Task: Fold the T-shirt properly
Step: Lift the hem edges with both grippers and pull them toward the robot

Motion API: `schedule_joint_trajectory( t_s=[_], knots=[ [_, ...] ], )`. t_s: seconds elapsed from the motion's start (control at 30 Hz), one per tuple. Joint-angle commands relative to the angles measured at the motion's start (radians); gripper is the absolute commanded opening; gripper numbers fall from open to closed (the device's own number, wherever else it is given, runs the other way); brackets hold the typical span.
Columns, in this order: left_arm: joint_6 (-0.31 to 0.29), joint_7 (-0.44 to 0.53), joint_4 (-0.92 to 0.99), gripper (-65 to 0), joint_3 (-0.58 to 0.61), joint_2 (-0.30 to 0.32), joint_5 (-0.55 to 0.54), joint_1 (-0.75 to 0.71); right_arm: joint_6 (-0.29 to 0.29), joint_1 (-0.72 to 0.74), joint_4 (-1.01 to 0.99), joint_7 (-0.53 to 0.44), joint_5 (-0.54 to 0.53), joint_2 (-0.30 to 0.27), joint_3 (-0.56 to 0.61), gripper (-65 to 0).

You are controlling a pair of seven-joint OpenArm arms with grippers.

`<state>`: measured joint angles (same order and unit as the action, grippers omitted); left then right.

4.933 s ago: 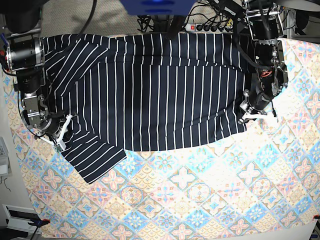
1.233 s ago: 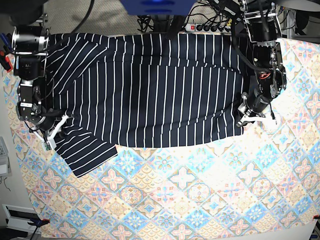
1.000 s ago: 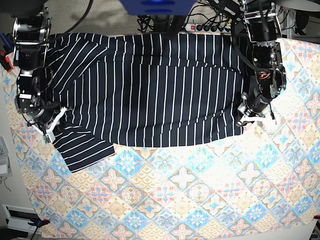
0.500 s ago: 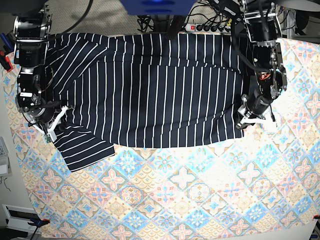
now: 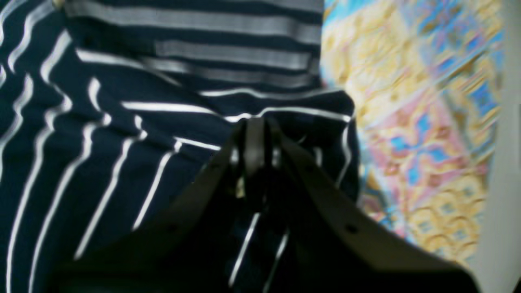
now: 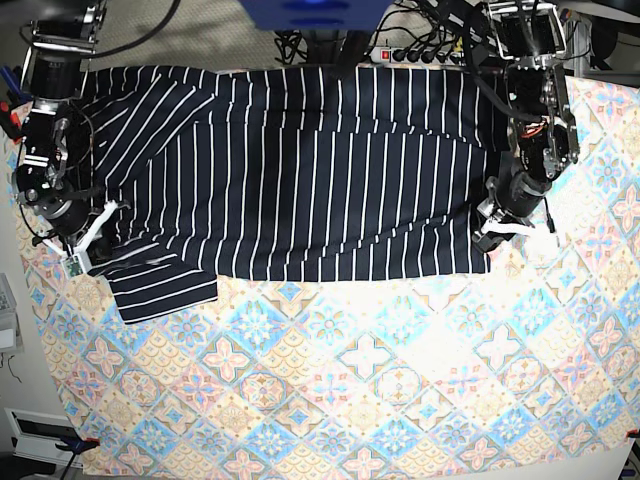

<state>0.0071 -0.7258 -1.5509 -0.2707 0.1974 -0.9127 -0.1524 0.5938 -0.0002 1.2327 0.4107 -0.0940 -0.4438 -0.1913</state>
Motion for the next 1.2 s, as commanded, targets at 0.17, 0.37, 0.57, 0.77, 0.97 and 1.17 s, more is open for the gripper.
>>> schedule_joint_trajectory(
  t_s=[0.17, 0.37, 0.57, 0.77, 0.97, 1.17],
  knots=[
    [-0.011, 0.016, -0.047, -65.0, -0.006, 0.046, -0.012, -0.040, -0.002, -0.063, 0.078, -0.016, -0.010, -0.023, -0.066, -64.5],
    [-0.011, 0.016, -0.076, -65.0, -0.006, 0.061, -0.009, -0.054, -0.001, -0.079, 0.078, -0.016, -0.013, -0.022, -0.092, -64.4],
    [-0.011, 0.016, -0.076, -65.0, -0.002, 0.057, -0.007, -0.052, -0.004, 0.029, 0.049, -0.017, -0.008, -0.016, -0.087, -61.1],
    [-0.011, 0.016, -0.075, -65.0, -0.002, 0.055, -0.007, -0.056, -0.005, 0.174, -0.141, -0.017, -0.008, -0.016, -0.086, -44.9],
    [-0.011, 0.016, -0.075, -65.0, -0.002, 0.055, -0.007, -0.057, -0.005, 0.223, -0.199, -0.016, -0.010, -0.019, -0.086, -36.1],
    [-0.011, 0.016, -0.052, -65.0, -0.002, 0.055, -0.007, -0.056, -0.005, 0.276, -0.225, -0.019, -0.011, -0.019, 0.020, -35.8]
  ],
)
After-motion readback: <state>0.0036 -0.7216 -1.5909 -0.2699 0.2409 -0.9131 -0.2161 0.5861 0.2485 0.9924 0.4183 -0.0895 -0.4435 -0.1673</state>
